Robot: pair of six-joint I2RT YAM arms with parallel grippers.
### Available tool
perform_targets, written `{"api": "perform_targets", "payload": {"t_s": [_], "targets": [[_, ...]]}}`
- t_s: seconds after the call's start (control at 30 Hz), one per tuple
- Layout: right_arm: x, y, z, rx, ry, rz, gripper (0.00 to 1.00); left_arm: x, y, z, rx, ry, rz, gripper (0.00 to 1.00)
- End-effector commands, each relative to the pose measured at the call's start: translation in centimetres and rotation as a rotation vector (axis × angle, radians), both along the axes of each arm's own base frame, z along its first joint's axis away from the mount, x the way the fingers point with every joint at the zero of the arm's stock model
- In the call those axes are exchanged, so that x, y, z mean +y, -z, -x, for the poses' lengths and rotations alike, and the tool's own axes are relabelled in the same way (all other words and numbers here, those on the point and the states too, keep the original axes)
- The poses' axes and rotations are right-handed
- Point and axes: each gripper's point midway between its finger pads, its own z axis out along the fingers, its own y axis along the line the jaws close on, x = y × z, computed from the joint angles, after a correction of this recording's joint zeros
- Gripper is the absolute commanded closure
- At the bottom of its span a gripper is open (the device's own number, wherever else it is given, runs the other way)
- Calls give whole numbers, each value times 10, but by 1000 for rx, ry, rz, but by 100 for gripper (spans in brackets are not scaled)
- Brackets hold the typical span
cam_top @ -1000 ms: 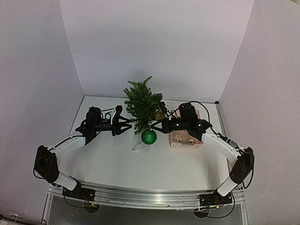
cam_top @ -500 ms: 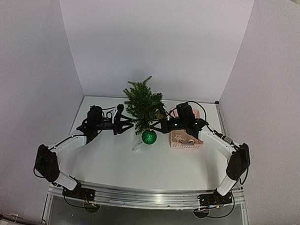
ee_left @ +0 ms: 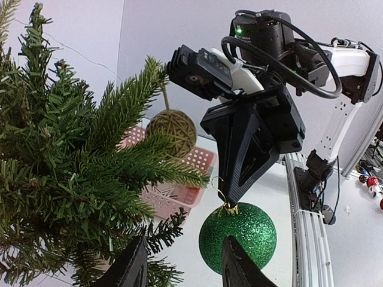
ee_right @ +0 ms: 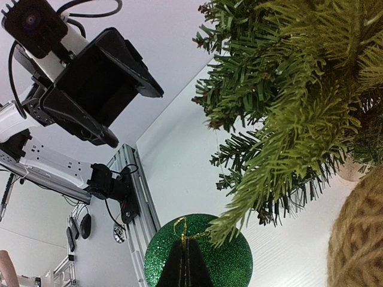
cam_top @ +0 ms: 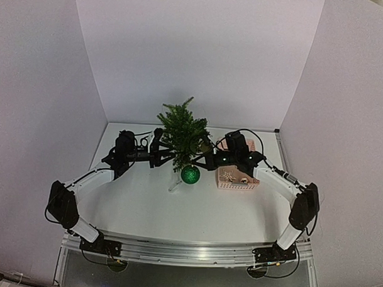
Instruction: Decorate the small christmas tree
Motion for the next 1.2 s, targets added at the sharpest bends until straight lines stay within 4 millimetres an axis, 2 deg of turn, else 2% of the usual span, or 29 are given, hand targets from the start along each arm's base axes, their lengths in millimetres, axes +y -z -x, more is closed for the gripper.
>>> {"api": "perform_targets", "payload": {"t_s": [0.0, 0.2, 0.43, 0.7, 0.77, 0.9, 0.93, 1.1, 1.17], "targets": [[-1, -53, 11, -99, -13, -72, 100, 0, -29, -7, -55, -23, 30, 58], [0, -74, 14, -121, -12, -102, 100, 23, -41, -25, -89, -114, 23, 56], [-2, -86, 14, -144, -3, -117, 100, 64, -50, -60, -186, -239, -49, 51], [4, -93, 15, -153, -9, -127, 100, 93, -30, -100, -227, -316, -147, 37], [5, -91, 14, -152, -8, -123, 100, 94, -20, -110, -192, -294, -173, 32], [7, -89, 14, -154, -10, -120, 100, 83, -16, -103, -262, -150, -210, 27], [7, -89, 14, -155, -9, -119, 100, 81, -14, -107, -265, -141, -215, 26], [7, -93, 14, -171, -8, -122, 100, 76, -8, -127, -267, -120, -255, 33], [6, -95, 15, -175, -7, -124, 100, 73, -8, -129, -264, -105, -248, 38]]}}
